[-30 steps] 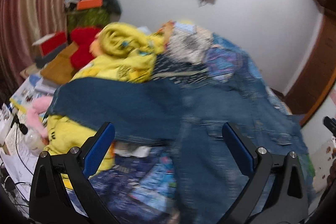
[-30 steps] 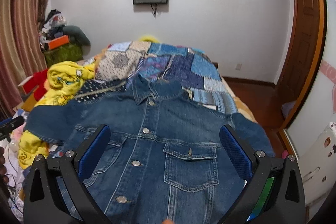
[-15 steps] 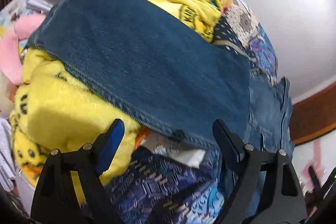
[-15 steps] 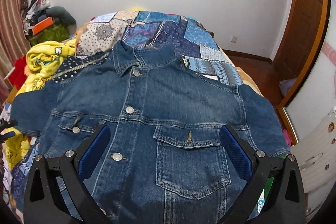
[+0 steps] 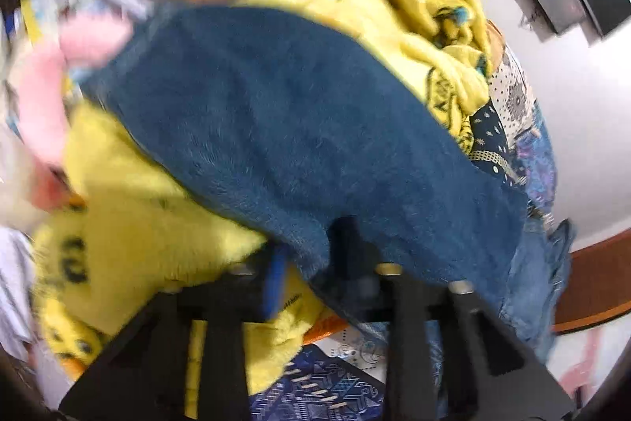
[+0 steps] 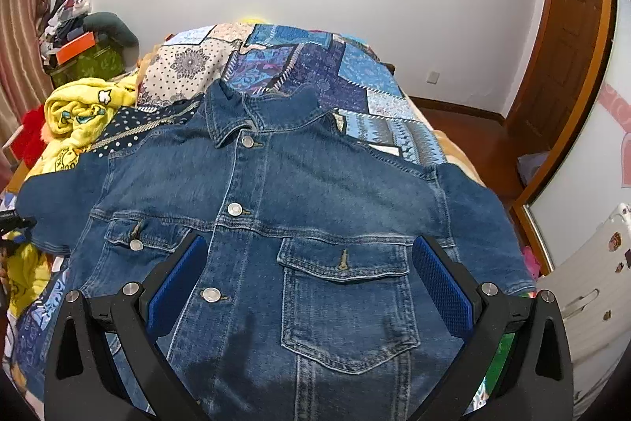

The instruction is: Fold large clothes

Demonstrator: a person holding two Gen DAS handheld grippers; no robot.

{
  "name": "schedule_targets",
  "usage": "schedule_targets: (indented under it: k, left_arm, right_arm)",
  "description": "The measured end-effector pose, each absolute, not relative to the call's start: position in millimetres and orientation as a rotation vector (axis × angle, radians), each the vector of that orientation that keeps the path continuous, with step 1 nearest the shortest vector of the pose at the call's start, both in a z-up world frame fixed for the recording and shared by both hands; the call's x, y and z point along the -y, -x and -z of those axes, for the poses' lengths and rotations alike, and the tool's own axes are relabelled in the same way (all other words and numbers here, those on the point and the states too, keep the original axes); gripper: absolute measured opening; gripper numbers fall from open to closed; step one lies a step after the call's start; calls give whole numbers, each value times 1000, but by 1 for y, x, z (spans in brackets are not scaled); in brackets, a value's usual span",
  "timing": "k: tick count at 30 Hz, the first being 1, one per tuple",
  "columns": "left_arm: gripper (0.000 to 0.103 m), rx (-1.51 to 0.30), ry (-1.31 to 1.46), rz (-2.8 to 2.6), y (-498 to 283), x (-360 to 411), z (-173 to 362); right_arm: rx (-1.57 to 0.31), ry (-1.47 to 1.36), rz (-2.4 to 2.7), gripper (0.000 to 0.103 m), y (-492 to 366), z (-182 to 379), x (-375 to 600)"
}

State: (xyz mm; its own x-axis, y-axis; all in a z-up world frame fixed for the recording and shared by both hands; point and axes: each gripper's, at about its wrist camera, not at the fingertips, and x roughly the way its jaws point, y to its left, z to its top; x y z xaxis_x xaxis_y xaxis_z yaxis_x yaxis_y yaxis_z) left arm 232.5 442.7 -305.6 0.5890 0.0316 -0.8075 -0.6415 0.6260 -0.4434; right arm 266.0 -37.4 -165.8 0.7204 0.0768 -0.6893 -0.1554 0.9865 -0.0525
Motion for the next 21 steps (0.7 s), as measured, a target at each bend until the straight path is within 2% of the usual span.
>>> schedule_targets:
  k: [6, 11, 14, 18, 21]
  left_arm:
    - [15, -791, 449, -496, -241, -398, 229]
    - [12, -678, 340, -401, -264, -355, 164]
    - [12, -590, 241, -323, -289, -305, 122]
    - [11, -554, 149, -150, -317, -222, 98]
    - [10, -596, 110, -10, -335, -157, 109]
  right_arm:
    - [-734, 78, -135, 103, -260, 157, 47]
    - [-712, 77, -134, 103, -254, 151, 55]
    - [-694, 70, -132, 103, -250, 147, 63]
    - [-679, 45, -130, 103, -245, 143, 77]
    - [-675, 31, -124, 103, -243, 143, 89]
